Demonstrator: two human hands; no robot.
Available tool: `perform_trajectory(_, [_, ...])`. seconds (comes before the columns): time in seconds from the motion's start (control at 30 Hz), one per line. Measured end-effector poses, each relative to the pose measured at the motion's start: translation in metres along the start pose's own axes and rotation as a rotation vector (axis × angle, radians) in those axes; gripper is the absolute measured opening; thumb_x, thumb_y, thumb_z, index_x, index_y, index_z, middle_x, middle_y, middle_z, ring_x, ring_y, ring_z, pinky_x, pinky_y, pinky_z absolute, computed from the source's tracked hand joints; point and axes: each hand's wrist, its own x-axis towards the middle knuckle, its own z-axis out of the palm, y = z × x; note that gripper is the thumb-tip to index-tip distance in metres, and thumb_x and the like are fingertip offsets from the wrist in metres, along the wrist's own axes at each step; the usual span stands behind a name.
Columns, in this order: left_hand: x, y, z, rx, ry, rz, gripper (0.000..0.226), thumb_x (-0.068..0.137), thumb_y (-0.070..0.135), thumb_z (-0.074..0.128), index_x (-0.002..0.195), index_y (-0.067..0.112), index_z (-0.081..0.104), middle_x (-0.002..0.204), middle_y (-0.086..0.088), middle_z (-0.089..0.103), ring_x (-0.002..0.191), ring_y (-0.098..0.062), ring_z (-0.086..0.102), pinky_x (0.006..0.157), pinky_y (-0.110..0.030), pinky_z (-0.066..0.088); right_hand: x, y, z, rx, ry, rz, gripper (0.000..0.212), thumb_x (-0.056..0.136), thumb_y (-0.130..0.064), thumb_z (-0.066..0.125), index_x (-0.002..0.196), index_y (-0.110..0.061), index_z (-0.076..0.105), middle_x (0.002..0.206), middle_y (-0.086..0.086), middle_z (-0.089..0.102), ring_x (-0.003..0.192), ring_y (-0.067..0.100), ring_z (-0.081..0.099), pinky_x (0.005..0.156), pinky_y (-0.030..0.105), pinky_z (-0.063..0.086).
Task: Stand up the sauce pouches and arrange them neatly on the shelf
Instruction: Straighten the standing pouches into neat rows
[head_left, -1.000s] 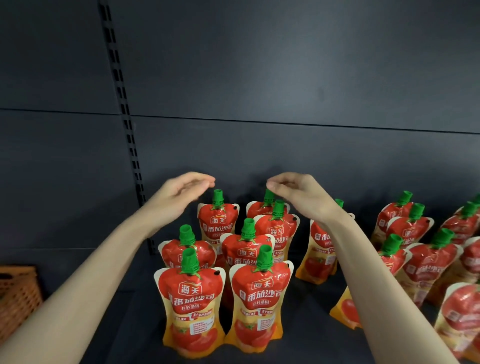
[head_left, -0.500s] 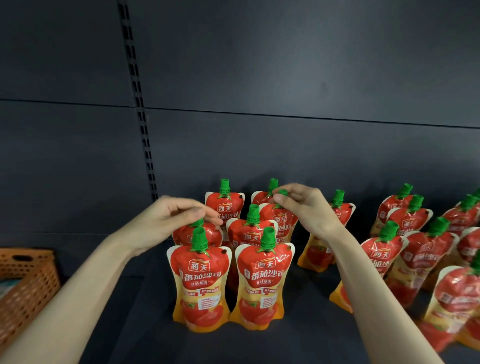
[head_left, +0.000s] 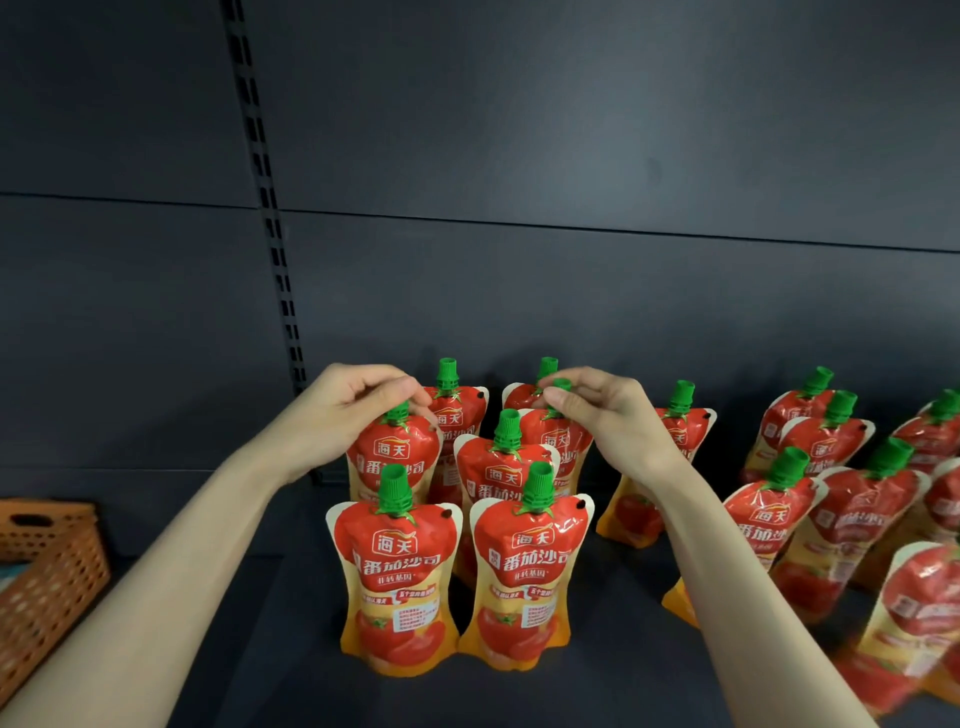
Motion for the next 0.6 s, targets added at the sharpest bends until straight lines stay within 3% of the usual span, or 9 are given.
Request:
perform_trajectory(0.27, [0.008,-0.008,0.019,-0.044,0.082,0.020,0.029,0.088,0.032,0.049,0.092,0.012,0.069,0.091,0.001,0.073,0.089,-0.012,0.068,0.075,-0.019,0.053,-0.002,0.000,0.003,0.066,0.014,0.004,0.011,0.089,-0.014,0.059,0.097,-0.017,0.067,0.091,0.001,0.073,0.081,0.008,0.070,0.067,0.016,0.052])
perform_trajectory(0.4, [0.010,-0.006,0.034,-0.091,0.065,0.061,0.028,0.090,0.025,0.048,0.099,0.006,0.067,0.094,-0.001,0.073,0.091,-0.011,0.068,0.075,-0.015,0.051,-0.006,0.008,0.006,0.136,0.065,0.036,0.014,0.087,-0.018,0.062,0.100,-0.015,0.068,0.094,0.001,0.074,0.086,0.011,0.070,0.068,0.017,0.053])
perform_trajectory(0.6, [-0.003,-0.018,0.029,-0.174,0.025,0.024,0.028,0.085,0.025,0.049,0.106,0.013,0.064,0.102,0.002,0.071,0.094,-0.010,0.067,0.072,-0.019,0.053,-0.010,0.013,0.007,0.165,0.088,0.006,0.014,0.089,-0.018,0.060,0.099,-0.016,0.069,0.097,0.002,0.074,0.091,0.015,0.070,0.071,0.020,0.054])
